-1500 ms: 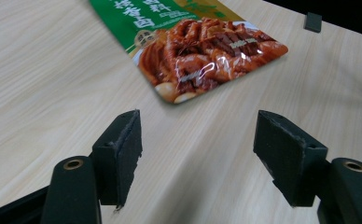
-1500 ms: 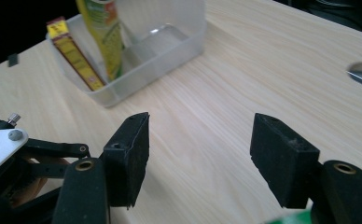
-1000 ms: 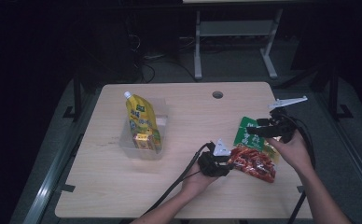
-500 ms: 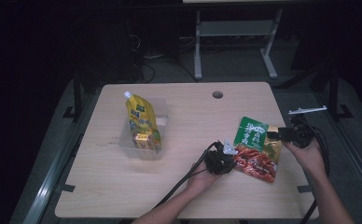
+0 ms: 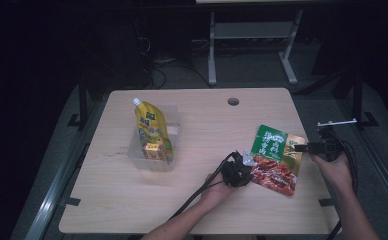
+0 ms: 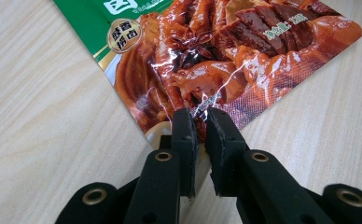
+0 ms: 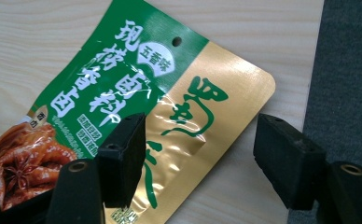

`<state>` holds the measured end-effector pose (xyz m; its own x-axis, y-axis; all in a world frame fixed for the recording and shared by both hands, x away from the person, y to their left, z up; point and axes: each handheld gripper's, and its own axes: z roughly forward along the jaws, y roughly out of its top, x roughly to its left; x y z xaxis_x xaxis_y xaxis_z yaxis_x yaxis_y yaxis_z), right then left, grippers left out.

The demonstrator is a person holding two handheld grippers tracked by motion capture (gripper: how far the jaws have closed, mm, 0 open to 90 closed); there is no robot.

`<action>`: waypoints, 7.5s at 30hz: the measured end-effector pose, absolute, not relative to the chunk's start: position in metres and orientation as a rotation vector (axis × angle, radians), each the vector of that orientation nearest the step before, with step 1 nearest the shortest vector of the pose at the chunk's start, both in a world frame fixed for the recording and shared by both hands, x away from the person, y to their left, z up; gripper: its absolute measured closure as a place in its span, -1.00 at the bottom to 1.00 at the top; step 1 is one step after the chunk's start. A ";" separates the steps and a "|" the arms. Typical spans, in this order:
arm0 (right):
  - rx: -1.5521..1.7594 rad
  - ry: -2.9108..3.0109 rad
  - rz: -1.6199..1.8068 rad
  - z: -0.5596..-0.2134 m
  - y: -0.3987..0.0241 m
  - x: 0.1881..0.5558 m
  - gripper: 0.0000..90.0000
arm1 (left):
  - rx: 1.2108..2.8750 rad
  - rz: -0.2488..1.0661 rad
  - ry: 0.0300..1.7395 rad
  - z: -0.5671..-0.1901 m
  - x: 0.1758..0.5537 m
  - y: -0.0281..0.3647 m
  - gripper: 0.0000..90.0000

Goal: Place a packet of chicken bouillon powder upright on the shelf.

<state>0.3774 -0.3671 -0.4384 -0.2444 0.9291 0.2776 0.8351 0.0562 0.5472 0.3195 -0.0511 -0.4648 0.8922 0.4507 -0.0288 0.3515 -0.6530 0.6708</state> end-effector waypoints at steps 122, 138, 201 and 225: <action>1.802 2.184 1.223 -0.423 -0.338 0.380 1.00 | 2.315 0.227 0.567 -0.458 0.319 -0.049 0.45; 1.489 2.228 1.205 -0.345 -0.284 0.361 1.00 | 2.254 0.253 0.573 -0.437 0.304 -0.013 0.06; 1.017 2.288 1.394 -0.236 -0.053 0.431 1.00 | 2.144 0.280 0.642 -0.434 0.263 0.099 -0.51; 1.018 2.296 1.468 -0.266 0.023 0.476 1.00 | 2.154 0.293 0.636 -0.435 0.263 0.104 -0.50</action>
